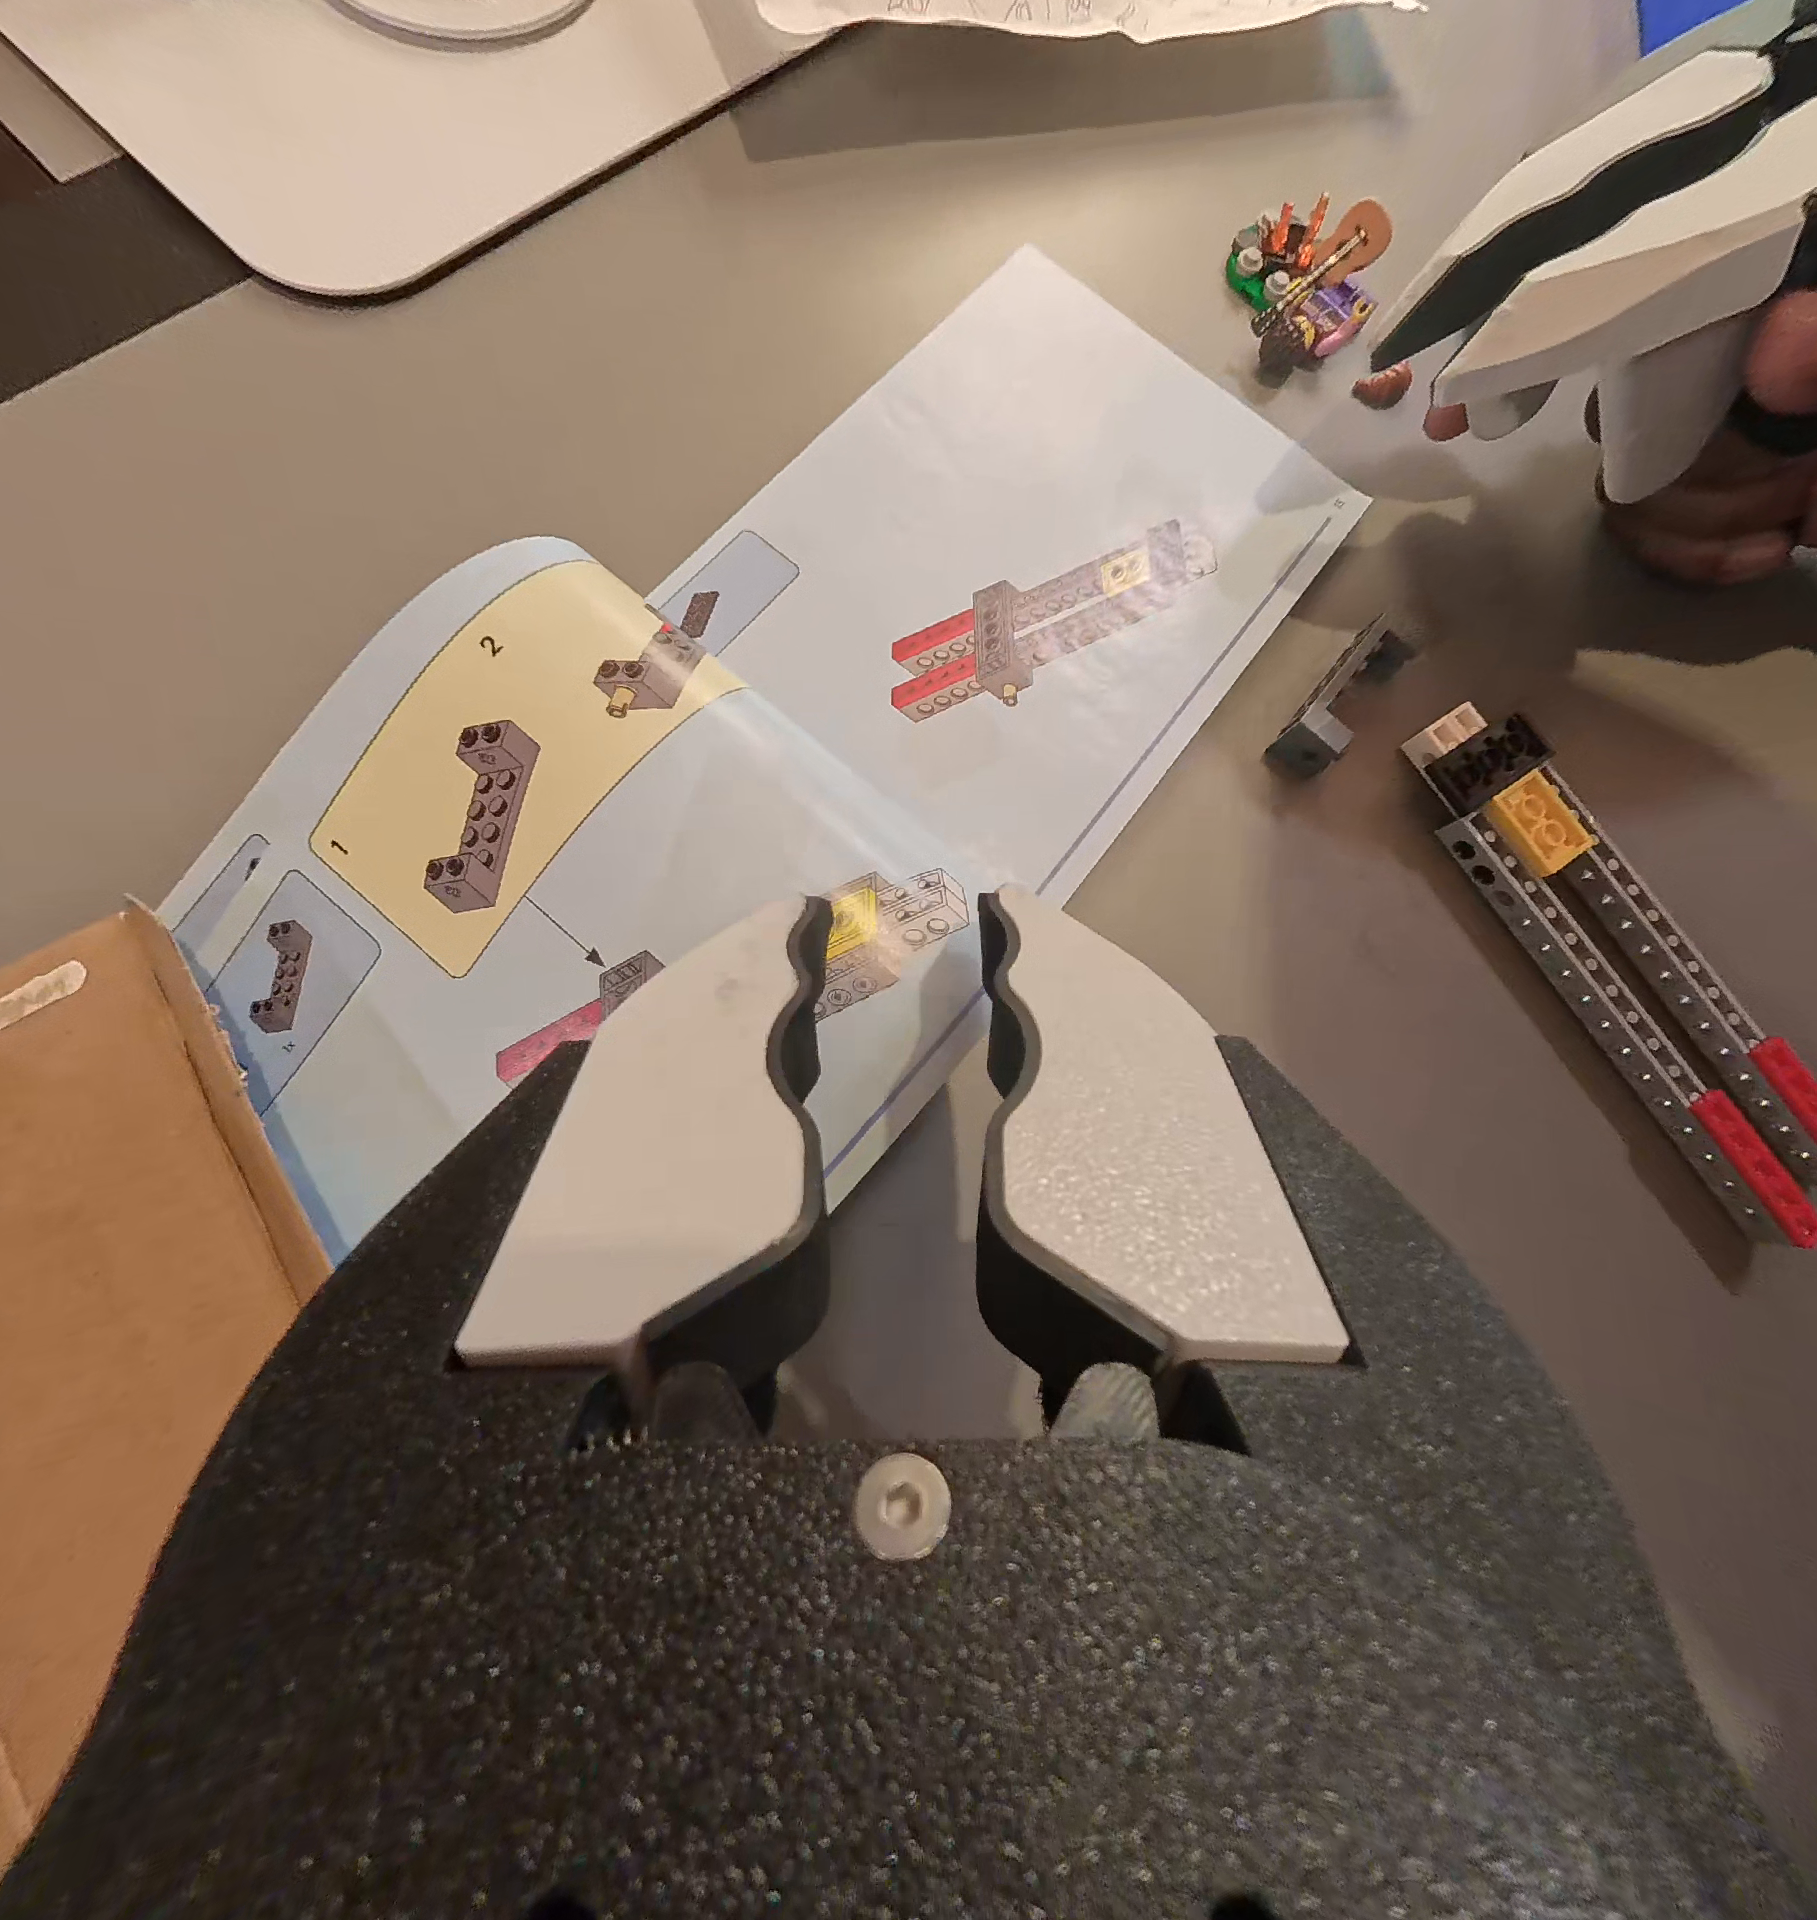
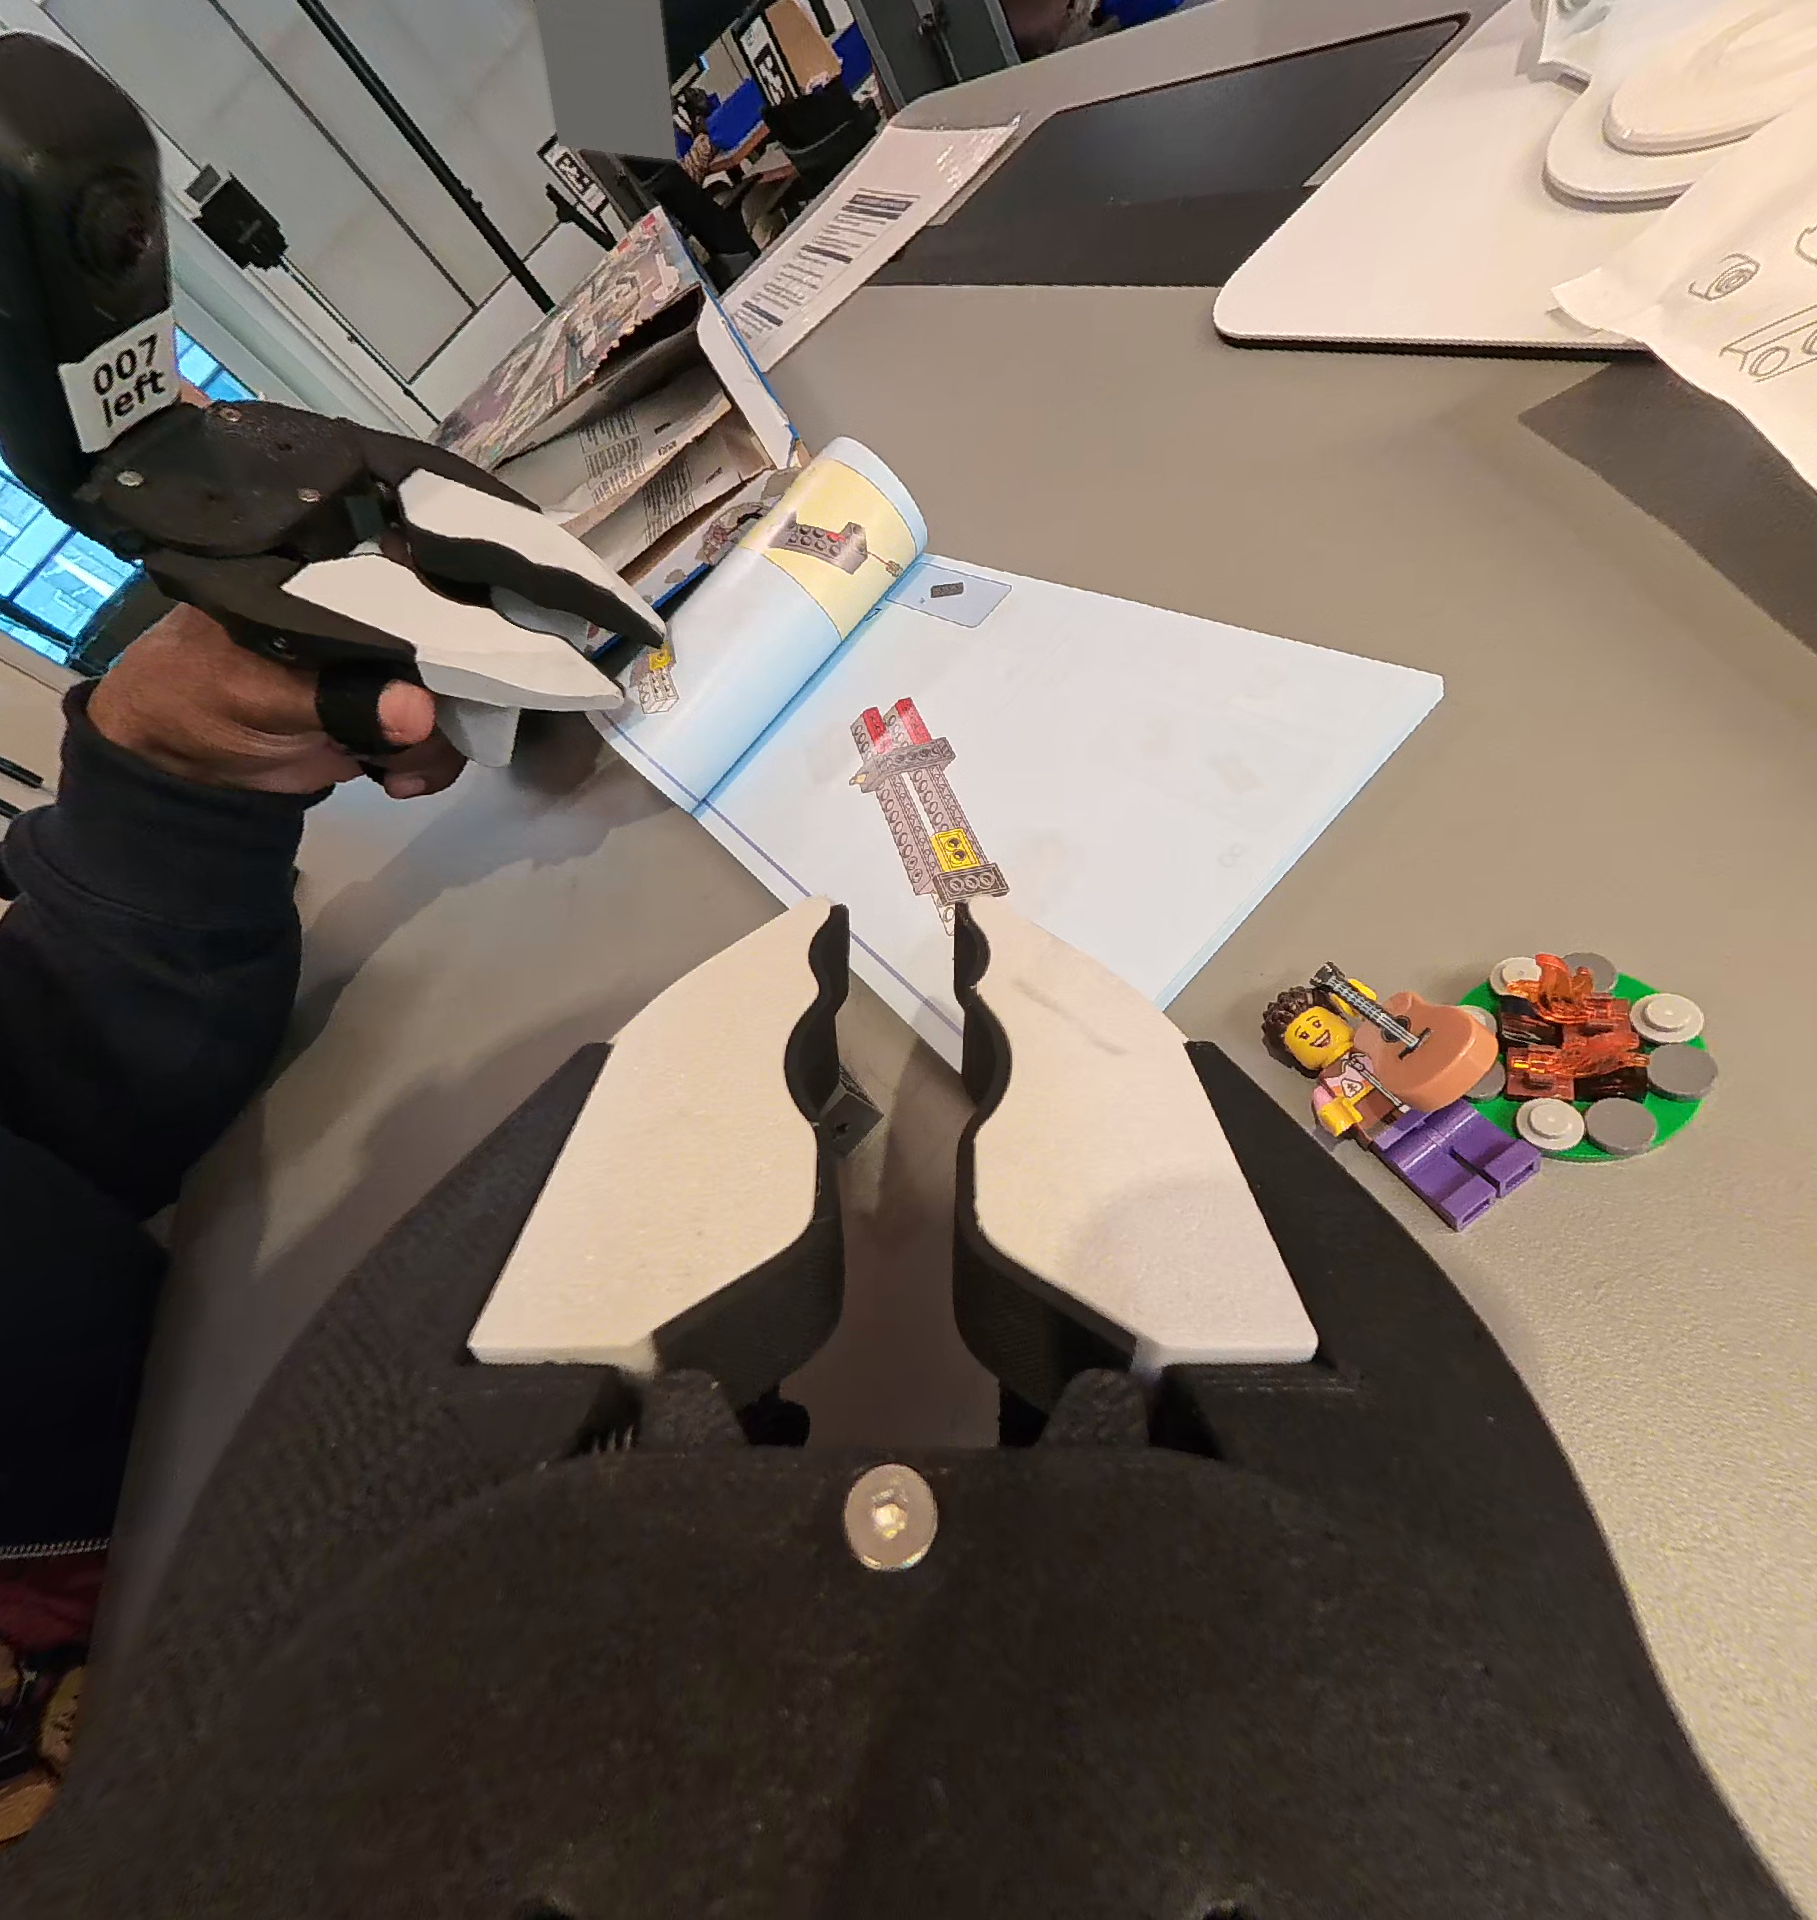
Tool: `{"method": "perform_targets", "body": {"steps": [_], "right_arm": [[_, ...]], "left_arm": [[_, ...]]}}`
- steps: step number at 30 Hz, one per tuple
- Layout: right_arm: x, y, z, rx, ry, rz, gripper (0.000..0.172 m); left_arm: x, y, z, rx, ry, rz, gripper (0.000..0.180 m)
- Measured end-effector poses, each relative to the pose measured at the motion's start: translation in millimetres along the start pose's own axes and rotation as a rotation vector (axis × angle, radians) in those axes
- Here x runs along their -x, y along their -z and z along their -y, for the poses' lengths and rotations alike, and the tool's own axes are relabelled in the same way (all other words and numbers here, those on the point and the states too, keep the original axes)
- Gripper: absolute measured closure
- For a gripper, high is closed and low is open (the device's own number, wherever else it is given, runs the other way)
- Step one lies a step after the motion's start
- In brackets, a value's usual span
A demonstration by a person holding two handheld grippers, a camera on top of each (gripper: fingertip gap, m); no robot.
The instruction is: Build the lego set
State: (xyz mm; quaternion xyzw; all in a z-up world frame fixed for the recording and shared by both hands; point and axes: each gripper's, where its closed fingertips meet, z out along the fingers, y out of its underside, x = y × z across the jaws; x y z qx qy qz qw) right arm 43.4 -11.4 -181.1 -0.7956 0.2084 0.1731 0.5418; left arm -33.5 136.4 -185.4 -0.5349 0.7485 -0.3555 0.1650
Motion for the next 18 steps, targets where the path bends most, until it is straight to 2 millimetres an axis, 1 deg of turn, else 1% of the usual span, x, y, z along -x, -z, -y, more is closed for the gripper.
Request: {"method": "perform_targets", "body": {"steps": [5,8,10,13,16,18], "right_arm": [[0.1,-0.2,-0.3,0.003,0.000,0.000,0.153],[0.0,-0.4,-0.5,0.004,0.001,-0.001,0.153],[-0.2,-0.7,-0.7,0.006,0.000,-0.001,0.153],[-0.3,-0.9,-0.9,0.008,0.000,-0.002,0.153],[-0.5,-1.0,-0.9,0.008,-0.003,-0.001,0.153],[-1.1,-1.5,-0.7,0.009,-0.006,-0.001,0.153]], "left_arm": [[-3.7,6.3,8.7,-0.046,-0.011,-0.011,0.152],[-13.5,12.5,19.2,-0.106,-0.018,-0.059,0.152],[-29.6,14.6,26.3,-0.148,-0.022,-0.145,0.152],[-61.8,10.7,30.1,-0.163,-0.050,-0.286,0.152],[-88.9,-0.9,24.1,-0.119,-0.098,-0.362,0.152],[-95.7,-9.9,16.3,-0.073,-0.140,-0.356,0.152]]}}
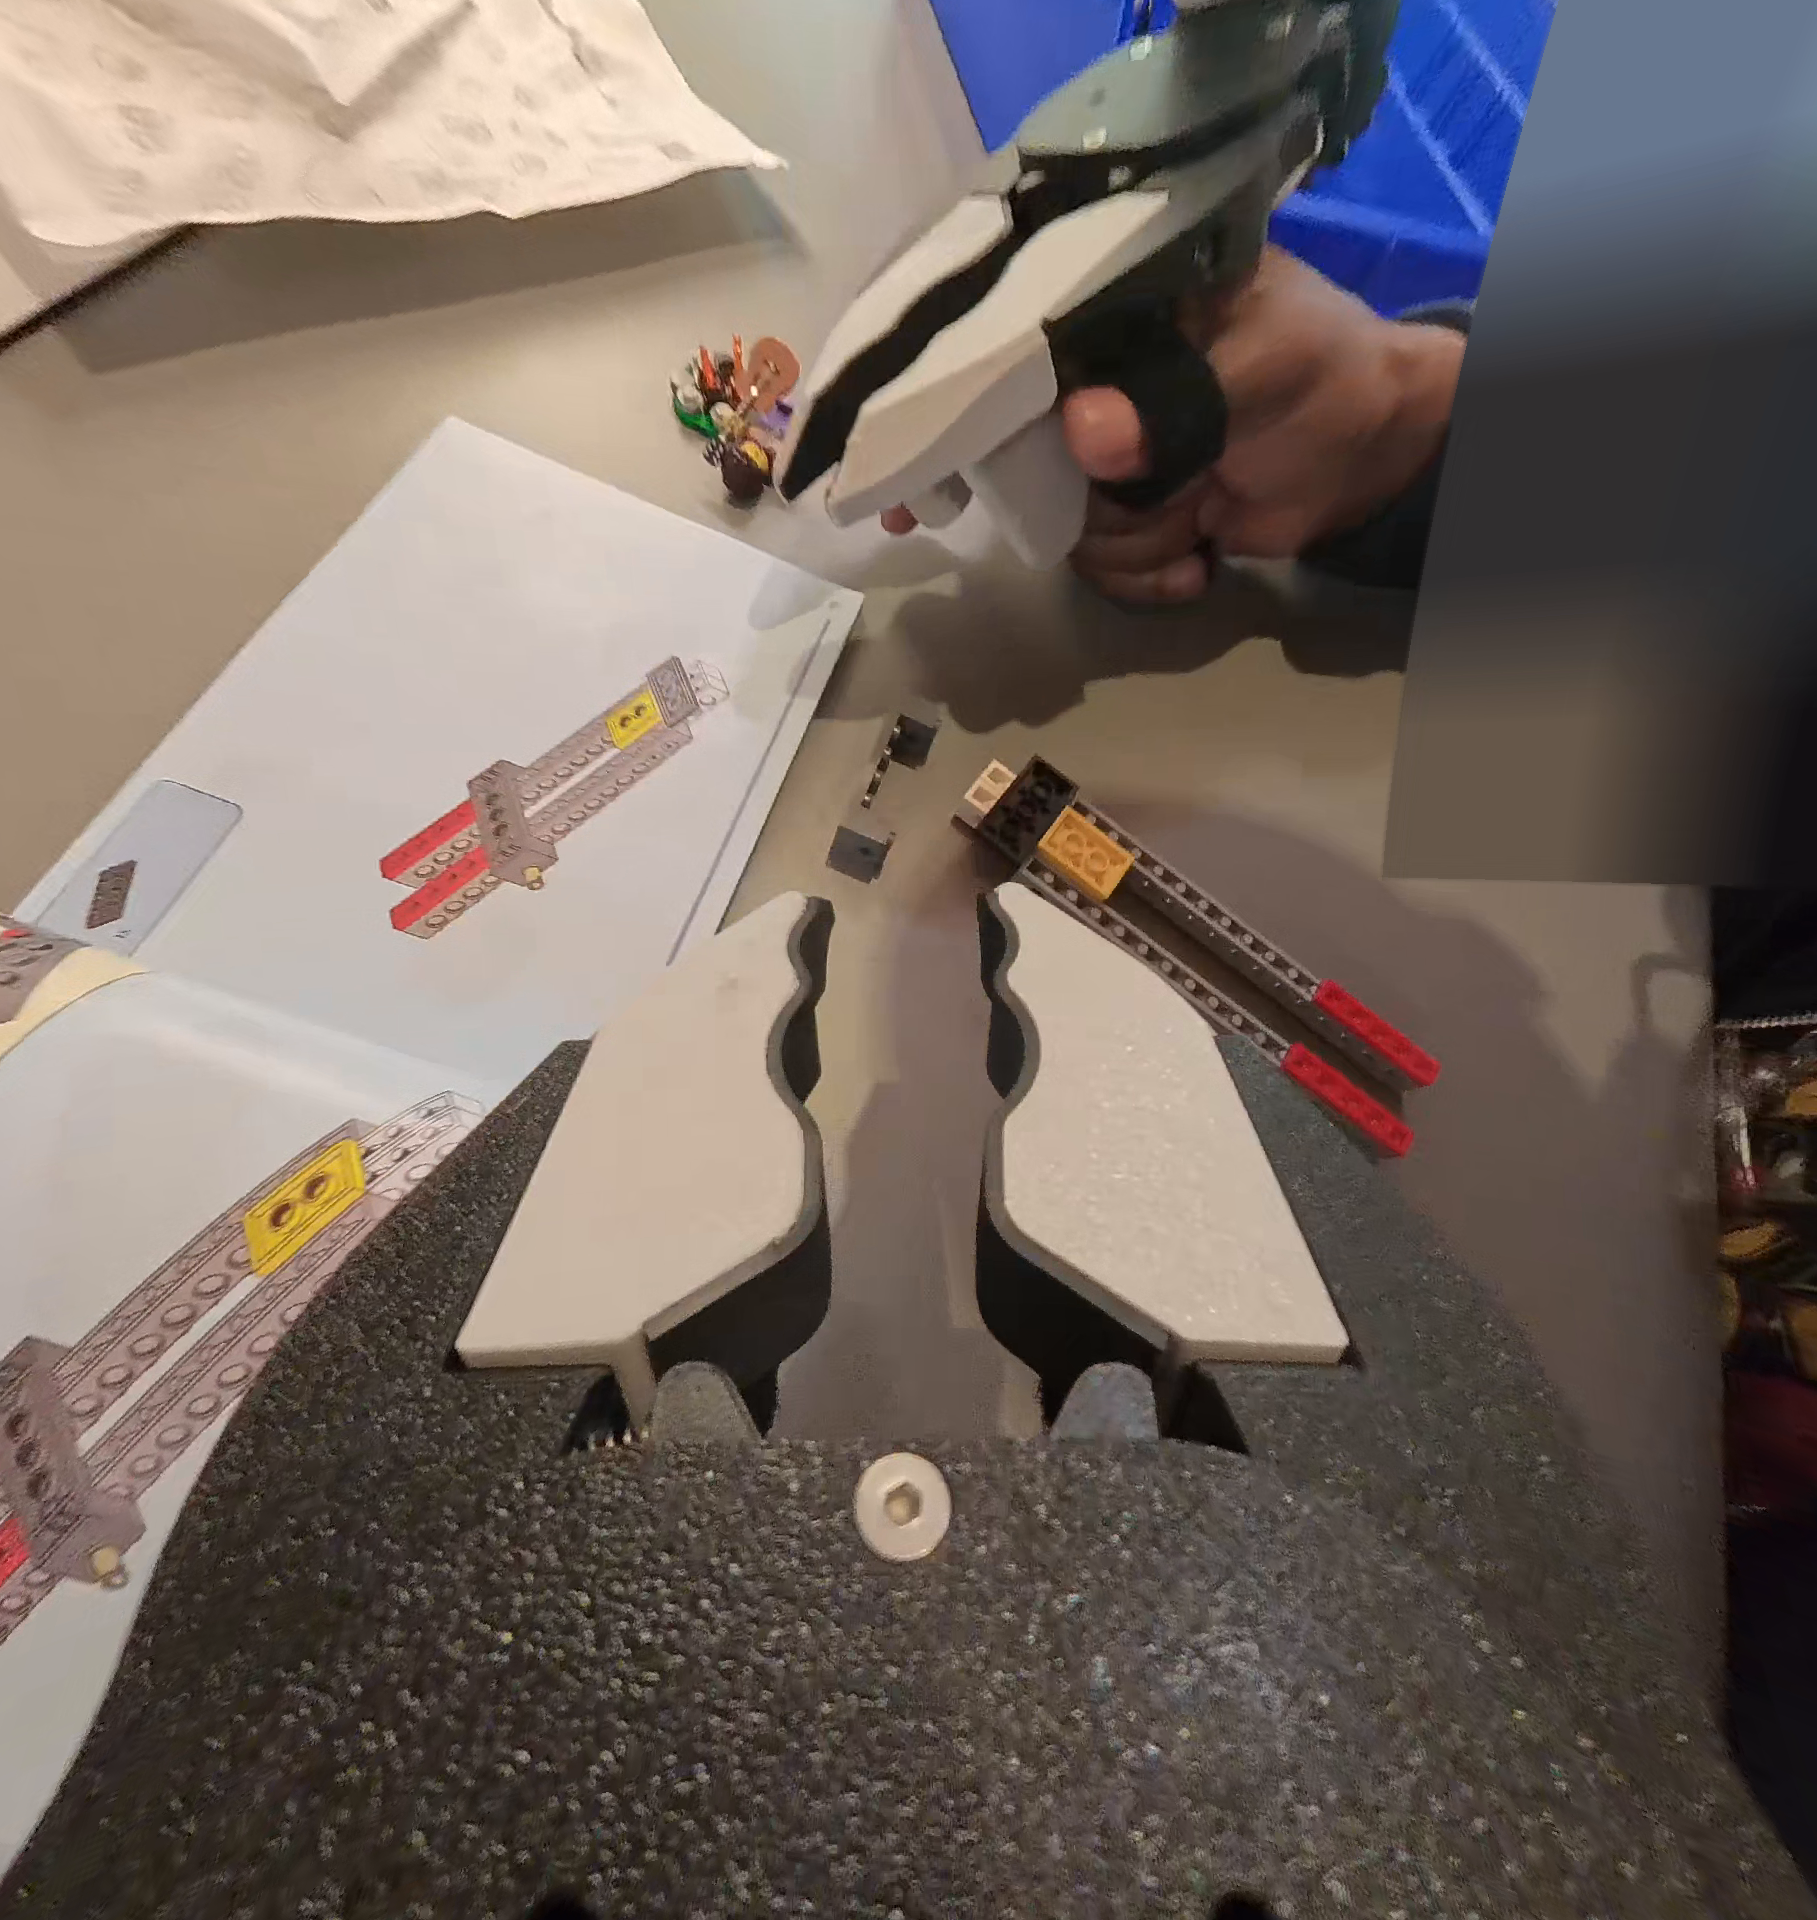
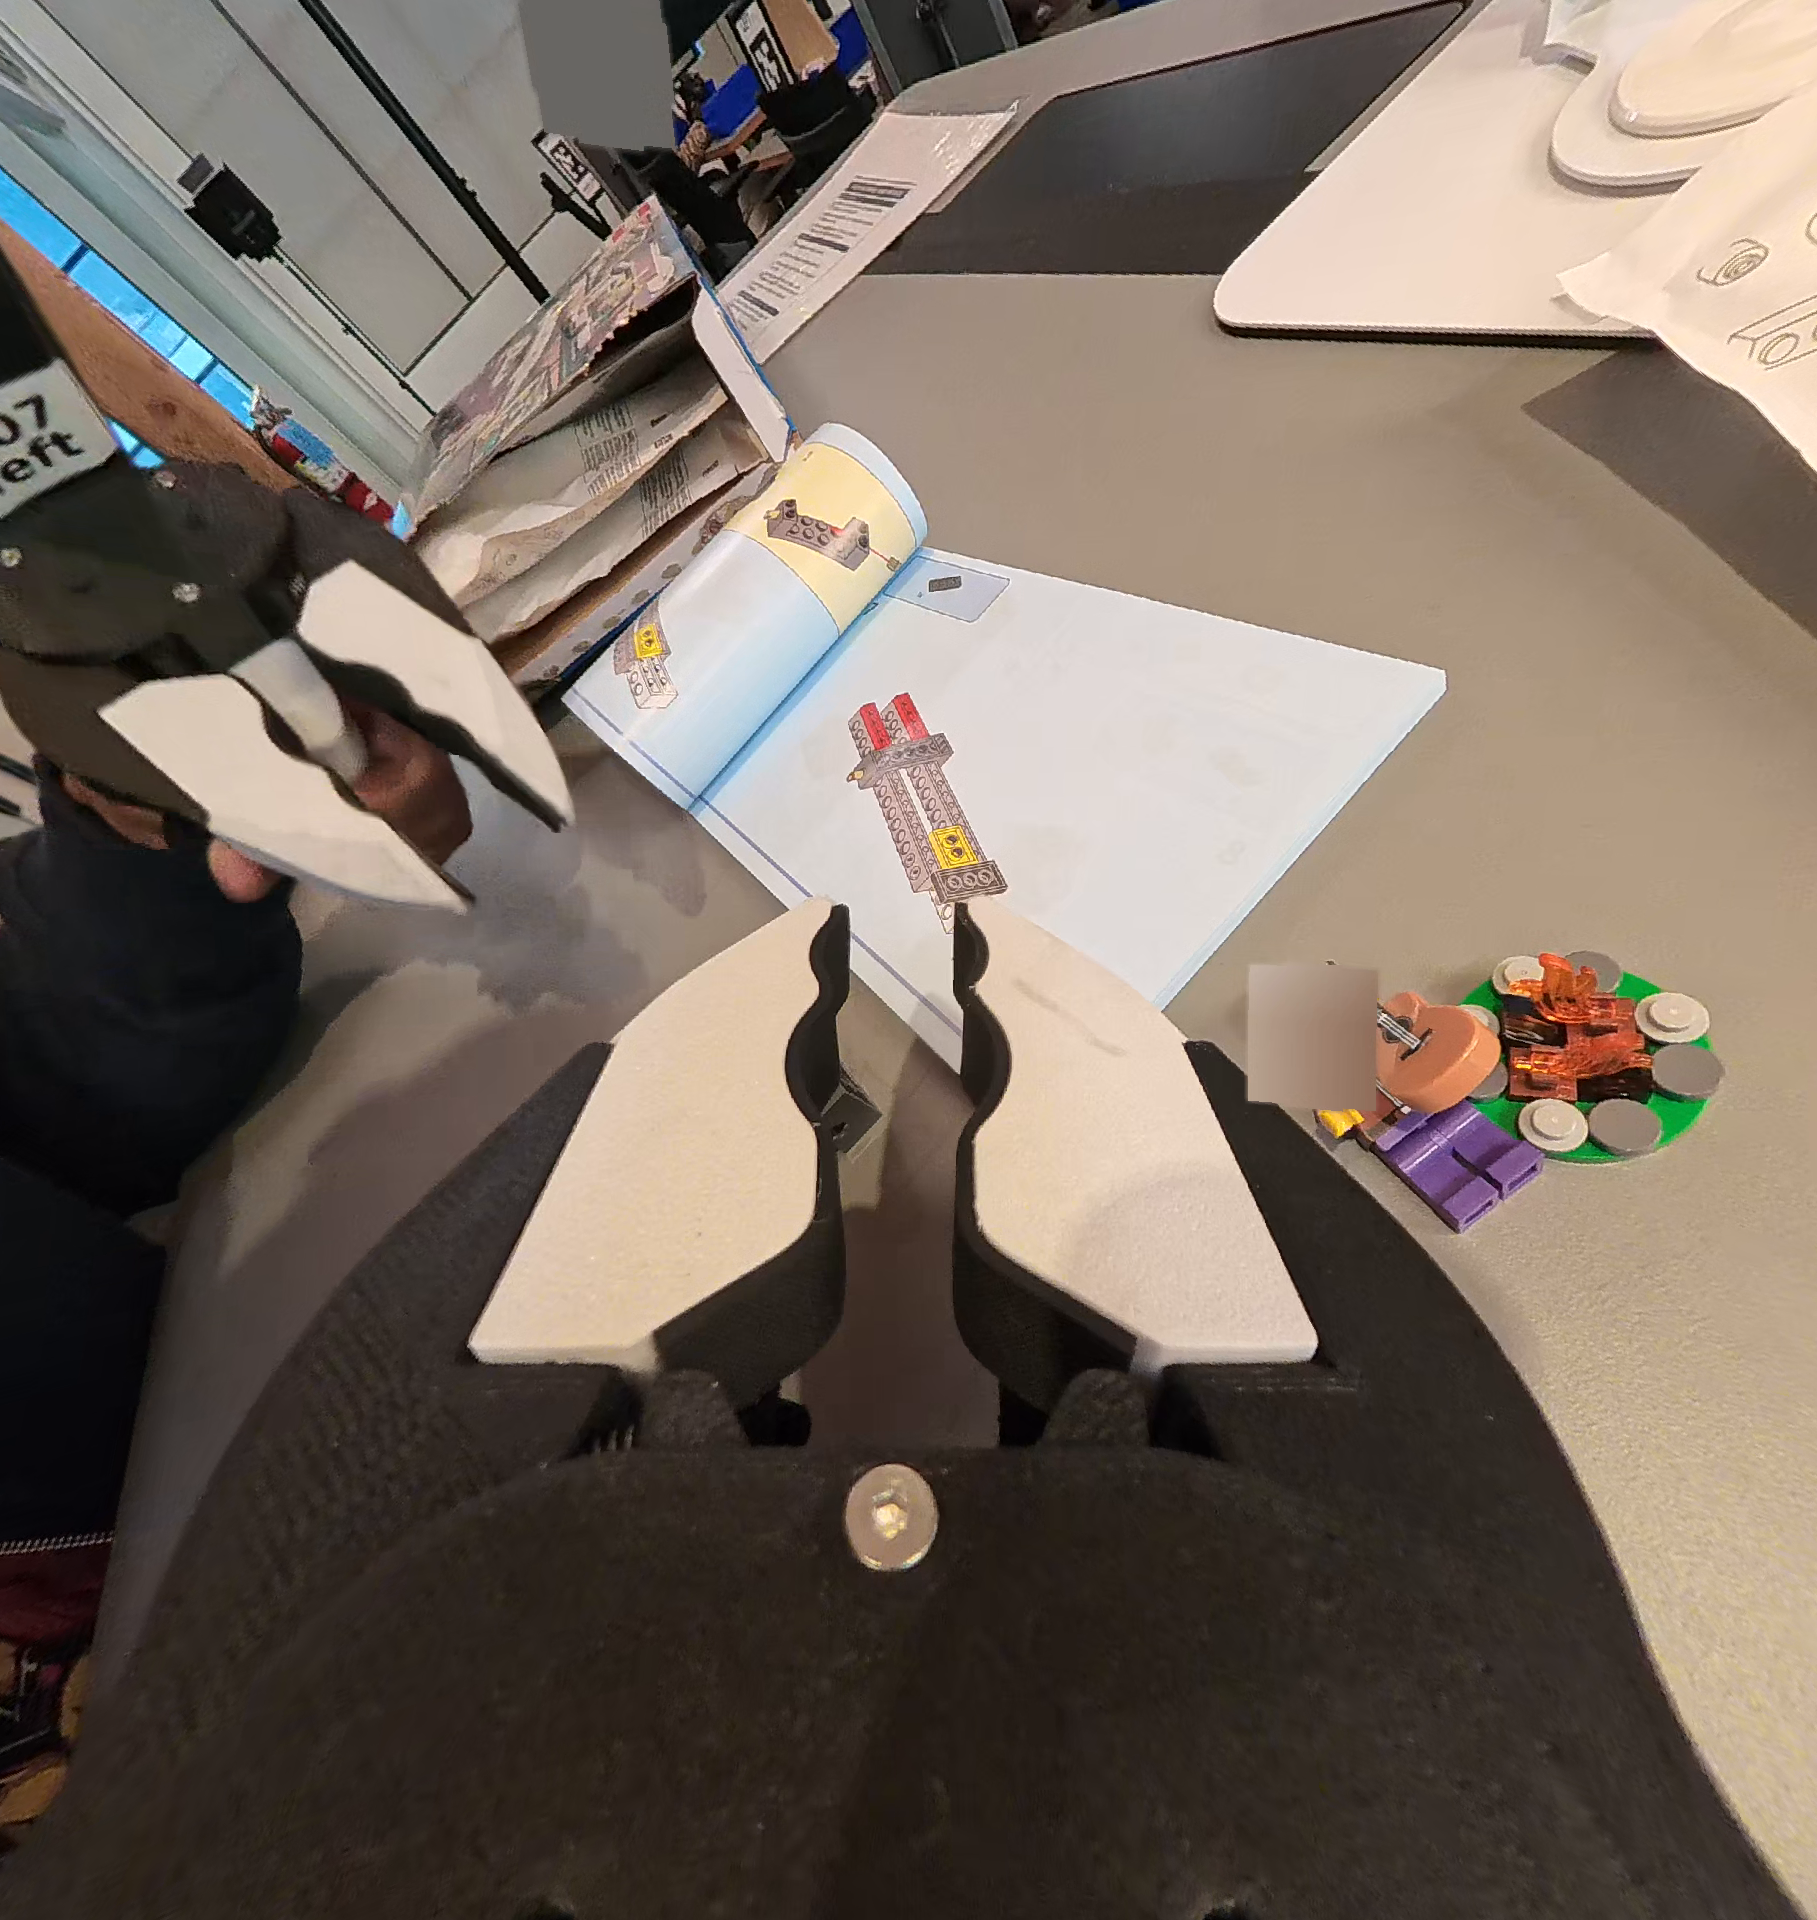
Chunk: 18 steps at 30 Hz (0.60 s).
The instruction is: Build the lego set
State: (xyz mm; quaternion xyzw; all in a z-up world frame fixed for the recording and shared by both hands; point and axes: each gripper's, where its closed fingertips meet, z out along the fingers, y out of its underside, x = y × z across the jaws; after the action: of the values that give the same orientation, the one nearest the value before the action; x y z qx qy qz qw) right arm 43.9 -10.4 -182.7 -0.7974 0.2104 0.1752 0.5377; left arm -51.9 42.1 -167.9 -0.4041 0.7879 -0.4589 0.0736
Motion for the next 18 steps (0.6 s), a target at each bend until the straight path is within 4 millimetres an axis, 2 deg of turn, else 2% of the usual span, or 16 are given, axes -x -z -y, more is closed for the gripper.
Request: {"method": "perform_targets", "body": {"steps": [4,9,18], "right_arm": [[-1.2,-1.1,0.1,0.003,-0.007,-0.003,0.152],[0.1,0.9,0.6,-0.005,-0.005,0.008,0.152],[2.6,3.1,2.6,-0.024,0.008,0.023,0.151]], "left_arm": [[0.2,-10.1,-9.3,0.043,-0.001,-0.001,0.152],[2.1,-11.6,-8.0,0.021,-0.011,0.027,0.152],[11.7,-12.3,-25.5,-0.101,0.095,0.227,0.152]]}}
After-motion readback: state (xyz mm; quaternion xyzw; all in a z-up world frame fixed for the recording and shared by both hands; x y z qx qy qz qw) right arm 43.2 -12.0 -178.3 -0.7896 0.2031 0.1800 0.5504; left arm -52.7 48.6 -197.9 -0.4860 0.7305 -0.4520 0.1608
